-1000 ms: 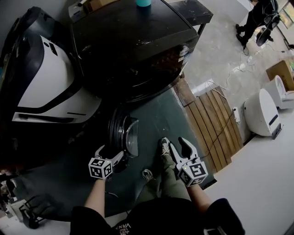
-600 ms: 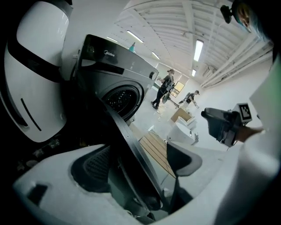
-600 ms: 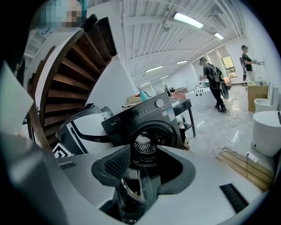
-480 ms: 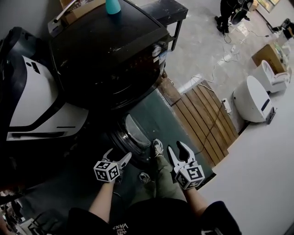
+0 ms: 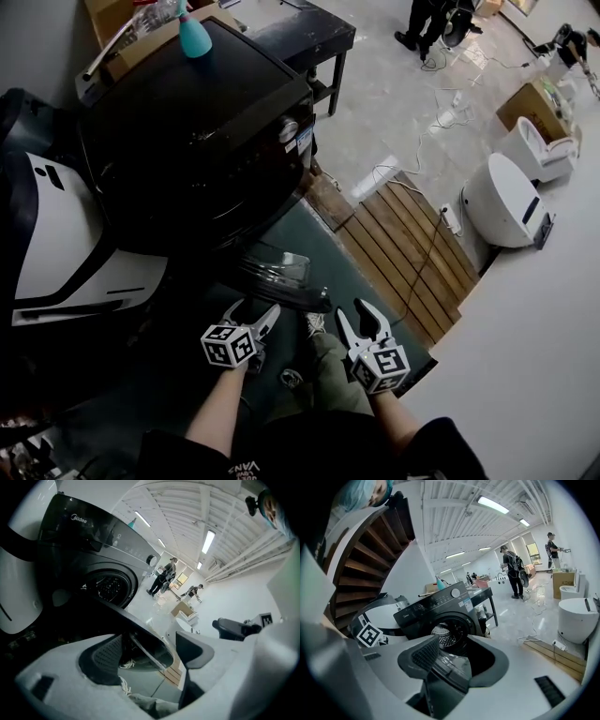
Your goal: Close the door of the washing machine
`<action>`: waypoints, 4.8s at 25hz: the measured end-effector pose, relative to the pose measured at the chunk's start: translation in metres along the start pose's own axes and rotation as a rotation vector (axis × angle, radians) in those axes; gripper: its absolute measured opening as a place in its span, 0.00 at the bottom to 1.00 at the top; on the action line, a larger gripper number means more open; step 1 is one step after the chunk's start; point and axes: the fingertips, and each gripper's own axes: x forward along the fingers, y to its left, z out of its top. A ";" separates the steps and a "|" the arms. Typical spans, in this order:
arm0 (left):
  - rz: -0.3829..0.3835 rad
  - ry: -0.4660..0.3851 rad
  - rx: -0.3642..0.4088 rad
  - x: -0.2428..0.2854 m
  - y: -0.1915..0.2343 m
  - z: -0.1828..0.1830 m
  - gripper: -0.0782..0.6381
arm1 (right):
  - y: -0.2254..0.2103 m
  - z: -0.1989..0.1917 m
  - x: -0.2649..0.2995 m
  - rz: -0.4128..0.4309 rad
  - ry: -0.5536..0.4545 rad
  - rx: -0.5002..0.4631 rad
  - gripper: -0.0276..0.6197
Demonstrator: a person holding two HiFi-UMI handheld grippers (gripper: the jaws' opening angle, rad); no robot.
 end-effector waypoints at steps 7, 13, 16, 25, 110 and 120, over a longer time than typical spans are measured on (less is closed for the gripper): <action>-0.013 -0.038 -0.008 0.041 -0.008 0.048 0.60 | -0.024 0.015 0.029 0.008 0.025 -0.001 0.30; -0.002 -0.072 -0.010 0.066 -0.002 0.083 0.58 | -0.039 0.022 0.071 0.037 0.060 -0.019 0.30; 0.002 -0.079 -0.015 0.075 0.004 0.096 0.57 | -0.041 0.022 0.096 0.061 0.081 -0.029 0.30; 0.014 -0.100 0.002 0.089 0.020 0.124 0.50 | -0.038 0.020 0.180 0.116 0.126 -0.042 0.29; 0.144 -0.338 0.314 -0.044 0.001 0.152 0.12 | -0.011 0.082 0.171 0.042 -0.009 -0.121 0.04; 0.097 -0.381 0.382 -0.140 -0.056 0.089 0.12 | 0.041 0.081 0.009 -0.030 -0.159 -0.082 0.04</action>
